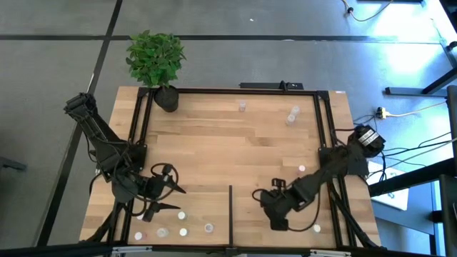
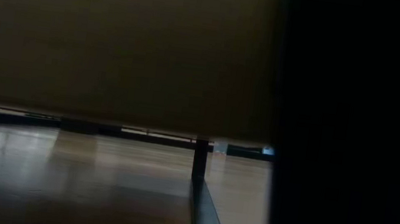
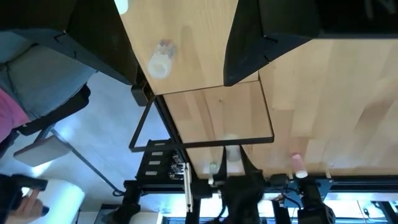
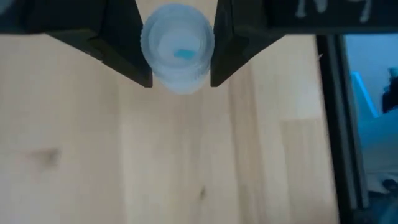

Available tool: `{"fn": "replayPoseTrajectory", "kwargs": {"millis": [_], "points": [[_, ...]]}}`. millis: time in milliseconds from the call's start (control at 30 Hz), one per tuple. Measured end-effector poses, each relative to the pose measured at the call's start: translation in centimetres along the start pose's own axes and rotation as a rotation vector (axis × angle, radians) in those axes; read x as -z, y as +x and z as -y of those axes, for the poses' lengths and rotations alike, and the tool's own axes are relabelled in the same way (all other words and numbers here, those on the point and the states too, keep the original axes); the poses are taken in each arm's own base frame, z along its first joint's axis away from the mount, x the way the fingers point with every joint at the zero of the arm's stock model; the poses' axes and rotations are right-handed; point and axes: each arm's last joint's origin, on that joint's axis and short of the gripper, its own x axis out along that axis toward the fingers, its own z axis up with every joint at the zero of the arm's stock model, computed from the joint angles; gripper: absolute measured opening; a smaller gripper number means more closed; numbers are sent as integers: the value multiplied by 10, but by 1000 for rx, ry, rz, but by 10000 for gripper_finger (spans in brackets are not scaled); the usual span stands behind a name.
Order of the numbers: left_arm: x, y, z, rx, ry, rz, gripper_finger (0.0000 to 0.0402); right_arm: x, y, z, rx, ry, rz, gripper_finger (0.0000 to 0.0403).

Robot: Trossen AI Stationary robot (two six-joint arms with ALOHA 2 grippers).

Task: Pick and place medicine bottles onto shelf by color
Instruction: Put the bottom white pill bottle on the shelf aligned with the other white pill bottle

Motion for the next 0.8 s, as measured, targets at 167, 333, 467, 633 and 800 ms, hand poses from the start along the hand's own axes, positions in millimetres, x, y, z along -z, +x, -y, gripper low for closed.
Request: {"fn": "replayPoseTrajectory", "kwargs": {"millis": [167, 333, 467, 633, 800], "points": [[2, 0, -1, -7, 11, -18, 235, -25, -17, 14, 29, -56, 0, 148], [2, 0, -1, -8, 12, -19, 235, -49, -35, 36, 99, -82, 10, 148], [2, 0, -1, -8, 13, -19, 235, -69, -50, 59, 155, -80, 28, 149], [4, 0, -2, -18, 28, -39, 235, -98, -71, 94, 175, -40, 87, 149], [9, 0, -4, -46, 56, -76, 235, -123, -81, 134, 187, 45, 197, 149]]}}
